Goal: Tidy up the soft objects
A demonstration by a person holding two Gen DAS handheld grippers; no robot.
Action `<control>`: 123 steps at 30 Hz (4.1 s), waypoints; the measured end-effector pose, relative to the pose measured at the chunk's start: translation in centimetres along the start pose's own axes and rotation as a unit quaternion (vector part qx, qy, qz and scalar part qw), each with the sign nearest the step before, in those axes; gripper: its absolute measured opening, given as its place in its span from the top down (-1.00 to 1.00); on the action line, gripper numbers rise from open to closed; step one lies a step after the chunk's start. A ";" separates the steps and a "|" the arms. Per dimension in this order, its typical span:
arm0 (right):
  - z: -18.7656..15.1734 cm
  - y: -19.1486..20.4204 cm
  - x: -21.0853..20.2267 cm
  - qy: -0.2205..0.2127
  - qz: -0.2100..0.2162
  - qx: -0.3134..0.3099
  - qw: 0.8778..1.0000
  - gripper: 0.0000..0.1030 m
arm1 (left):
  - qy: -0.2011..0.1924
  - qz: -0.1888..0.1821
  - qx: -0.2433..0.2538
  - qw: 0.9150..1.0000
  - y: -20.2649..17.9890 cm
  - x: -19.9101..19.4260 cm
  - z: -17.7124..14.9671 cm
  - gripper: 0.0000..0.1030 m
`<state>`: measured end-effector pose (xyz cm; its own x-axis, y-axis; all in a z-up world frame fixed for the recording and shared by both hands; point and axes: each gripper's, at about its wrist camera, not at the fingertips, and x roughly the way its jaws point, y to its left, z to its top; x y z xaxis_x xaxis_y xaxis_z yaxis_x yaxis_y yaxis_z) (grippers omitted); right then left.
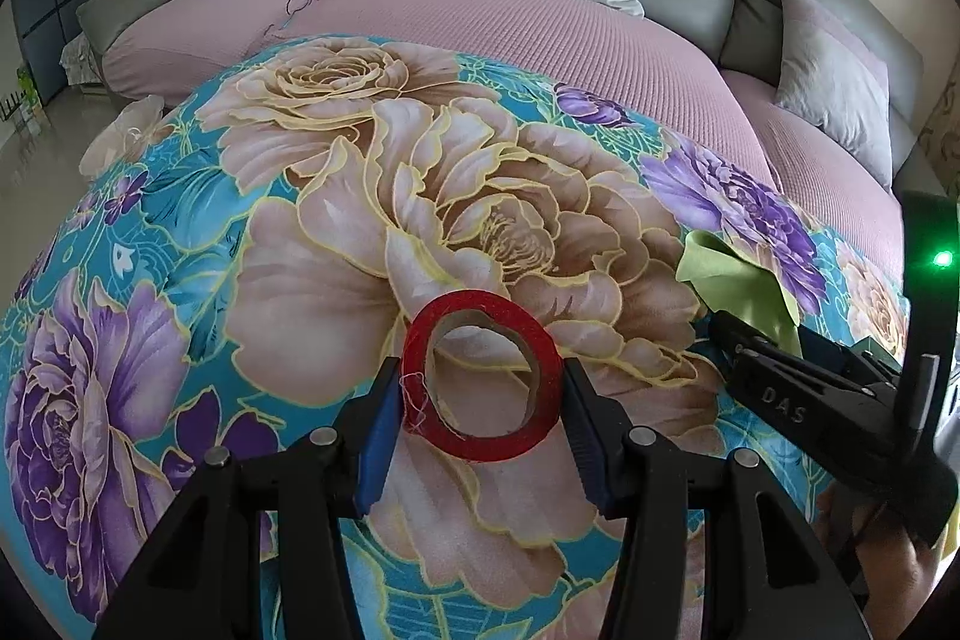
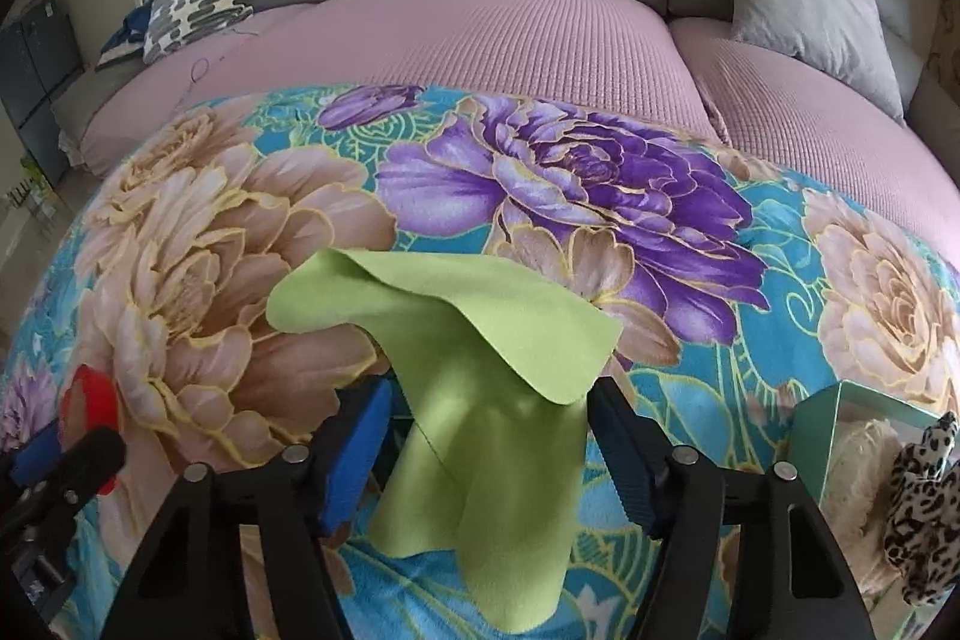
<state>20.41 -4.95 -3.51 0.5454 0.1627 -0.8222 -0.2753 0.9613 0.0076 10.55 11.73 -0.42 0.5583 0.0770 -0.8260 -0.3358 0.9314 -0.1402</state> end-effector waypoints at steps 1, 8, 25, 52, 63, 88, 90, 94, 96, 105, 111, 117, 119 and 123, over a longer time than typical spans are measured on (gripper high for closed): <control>0.0 0.1 0.1 0.000 -0.002 -0.004 1.000 -0.32 | 0.000 0.000 0.000 1.000 0.0 0.0 0.0 -0.02; 0.1 0.1 0.1 -0.006 -0.006 -0.005 1.000 0.27 | 0.002 -0.001 0.000 1.000 0.0 0.1 -0.1 -0.03; -0.8 -1.1 -2.6 -0.037 0.039 0.034 0.998 0.77 | -0.001 -0.009 0.013 1.000 -1.0 -0.2 -0.1 -0.03; -9.0 -7.5 -16.9 -0.101 -0.006 0.121 0.988 0.77 | -0.055 -0.059 0.118 0.990 -9.3 -7.5 -2.5 -0.02; -14.5 -14.0 -20.6 -0.094 -0.050 0.195 0.975 0.77 | -0.057 -0.142 0.217 0.964 -17.0 -11.2 -6.4 -0.02; -20.1 -20.9 -18.5 -0.008 -0.082 0.256 0.963 0.26 | -0.007 -0.177 0.307 0.935 -25.0 -9.5 -11.7 -0.37; -20.1 -20.7 -18.2 -0.003 -0.082 0.253 0.964 -0.09 | -0.012 -0.173 0.293 0.940 -24.3 -9.7 -11.3 -0.38; -20.1 -20.4 -18.2 -0.003 -0.084 0.246 0.966 -0.27 | -0.015 -0.159 0.268 0.950 -22.4 -9.7 -11.2 -0.64; -20.0 -20.1 -18.3 -0.005 -0.090 0.240 0.967 -0.61 | -0.015 -0.143 0.259 0.955 -21.3 -9.3 -11.5 -0.71; -20.3 -18.7 -19.0 -0.015 -0.092 0.236 0.967 -1.00 | -0.020 -0.087 0.194 0.977 -16.5 -8.3 -12.0 -0.87; -20.8 -17.1 -19.9 -0.024 -0.091 0.225 0.970 -1.00 | -0.014 -0.094 0.185 0.978 -14.9 -8.8 -12.9 -0.87; -21.2 -15.3 -20.1 -0.024 -0.094 0.209 0.973 -1.00 | -0.017 -0.086 0.177 0.980 -13.7 -9.5 -13.3 -0.87; -21.2 -14.9 -20.0 -0.022 -0.093 0.204 0.974 -1.00 | -0.021 -0.085 0.175 0.981 -13.4 -9.8 -13.3 -0.87; -21.2 -14.2 -20.0 -0.022 -0.092 0.197 0.976 -1.00 | -0.029 -0.056 0.179 0.982 -12.9 -10.1 -13.4 -0.87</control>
<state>-3.40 -26.56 0.78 0.5922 -0.0196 -0.8056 0.1511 0.9847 0.0871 -0.94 -5.86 2.40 0.6221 -0.0217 -0.7826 0.0115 0.9998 -0.0186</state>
